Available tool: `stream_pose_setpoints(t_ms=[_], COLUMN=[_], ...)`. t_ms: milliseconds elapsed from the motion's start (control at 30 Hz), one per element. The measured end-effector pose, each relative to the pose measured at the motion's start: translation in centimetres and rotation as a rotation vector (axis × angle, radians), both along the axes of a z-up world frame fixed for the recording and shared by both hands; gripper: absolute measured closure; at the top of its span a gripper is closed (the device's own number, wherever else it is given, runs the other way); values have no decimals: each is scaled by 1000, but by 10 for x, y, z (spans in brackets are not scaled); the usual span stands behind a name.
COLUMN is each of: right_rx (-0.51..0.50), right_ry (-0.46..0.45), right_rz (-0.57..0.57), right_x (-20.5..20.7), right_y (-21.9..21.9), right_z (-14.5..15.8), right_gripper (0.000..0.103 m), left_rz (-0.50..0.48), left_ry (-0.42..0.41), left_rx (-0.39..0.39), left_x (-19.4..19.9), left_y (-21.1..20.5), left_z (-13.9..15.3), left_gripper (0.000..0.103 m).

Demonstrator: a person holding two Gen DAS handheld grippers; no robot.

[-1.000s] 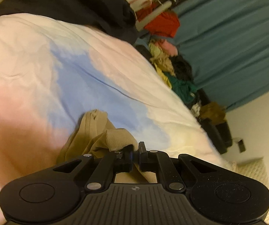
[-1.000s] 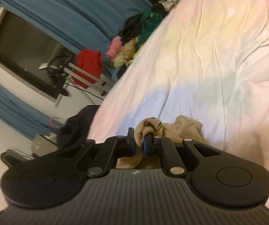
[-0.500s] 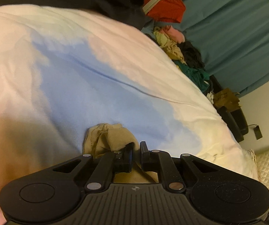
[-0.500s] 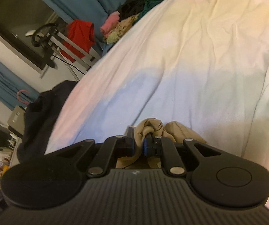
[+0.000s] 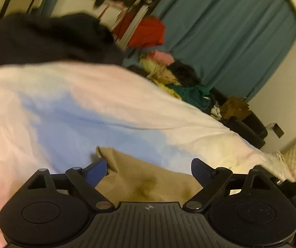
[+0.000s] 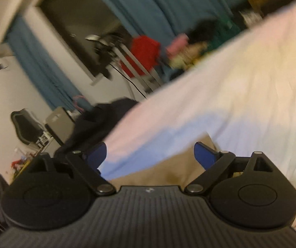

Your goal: Fold clothes

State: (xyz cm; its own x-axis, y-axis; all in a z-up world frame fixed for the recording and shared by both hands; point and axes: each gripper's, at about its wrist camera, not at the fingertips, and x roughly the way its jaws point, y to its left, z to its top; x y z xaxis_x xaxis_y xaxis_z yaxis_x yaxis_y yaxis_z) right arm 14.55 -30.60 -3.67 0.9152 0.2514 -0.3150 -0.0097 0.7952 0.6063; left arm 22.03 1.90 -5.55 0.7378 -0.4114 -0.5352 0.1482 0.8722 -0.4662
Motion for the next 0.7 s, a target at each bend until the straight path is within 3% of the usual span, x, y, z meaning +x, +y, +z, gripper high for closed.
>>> stream_pose_setpoints(t_ms=[100, 167, 267, 400, 533, 700], right_rx=[-61, -135, -263, -364, -436, -429], right_ry=[-40, -16, 59, 158, 251, 255], right_rz=[-19, 1, 54, 100, 101, 88], right_x=[-14, -14, -5, 20, 47, 44], right_y=[0, 3, 15, 31, 44, 44], right_z=[7, 8, -1, -25, -54, -60], right_gripper=[10, 10, 40, 53, 54, 55], left_rz=[-29, -52, -80, -94, -95, -101], left_ry=[-56, -83, -98, -35, 7, 8], left_rx=[100, 178, 263, 290, 318, 402], left_x=[-14, -23, -32, -21, -5, -4], left_y=[-3, -6, -10, -15, -18, -26], left_z=[9, 8, -2, -22, -43, -60], left_gripper=[5, 5, 5, 5, 5, 6])
